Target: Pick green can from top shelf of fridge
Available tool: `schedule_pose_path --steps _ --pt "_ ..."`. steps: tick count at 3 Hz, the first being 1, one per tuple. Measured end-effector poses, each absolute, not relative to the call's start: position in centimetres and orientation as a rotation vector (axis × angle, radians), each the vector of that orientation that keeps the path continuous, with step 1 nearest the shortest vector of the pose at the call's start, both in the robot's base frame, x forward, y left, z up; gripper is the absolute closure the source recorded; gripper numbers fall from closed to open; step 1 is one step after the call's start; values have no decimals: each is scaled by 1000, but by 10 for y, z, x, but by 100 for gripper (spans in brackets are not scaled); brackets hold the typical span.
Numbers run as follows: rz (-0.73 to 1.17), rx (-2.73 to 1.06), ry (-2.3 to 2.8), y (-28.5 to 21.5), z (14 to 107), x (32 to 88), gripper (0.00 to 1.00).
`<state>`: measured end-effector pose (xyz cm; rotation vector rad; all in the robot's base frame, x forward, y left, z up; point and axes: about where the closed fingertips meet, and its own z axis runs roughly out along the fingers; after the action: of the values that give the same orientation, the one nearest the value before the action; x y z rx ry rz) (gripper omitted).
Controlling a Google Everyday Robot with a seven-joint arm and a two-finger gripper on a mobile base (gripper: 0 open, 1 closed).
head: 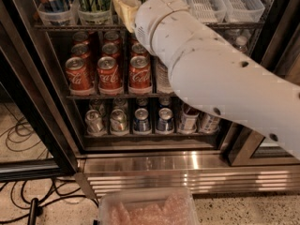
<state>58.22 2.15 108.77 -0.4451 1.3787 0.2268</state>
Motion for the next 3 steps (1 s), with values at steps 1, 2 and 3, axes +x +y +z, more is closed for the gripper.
schedule_pose_path --steps 1,2,3 --pt "221 -434 1383 19 1085 586 39" --pt "199 -426 1392 12 1080 593 22" --pt "175 -414 1393 7 1078 601 28"
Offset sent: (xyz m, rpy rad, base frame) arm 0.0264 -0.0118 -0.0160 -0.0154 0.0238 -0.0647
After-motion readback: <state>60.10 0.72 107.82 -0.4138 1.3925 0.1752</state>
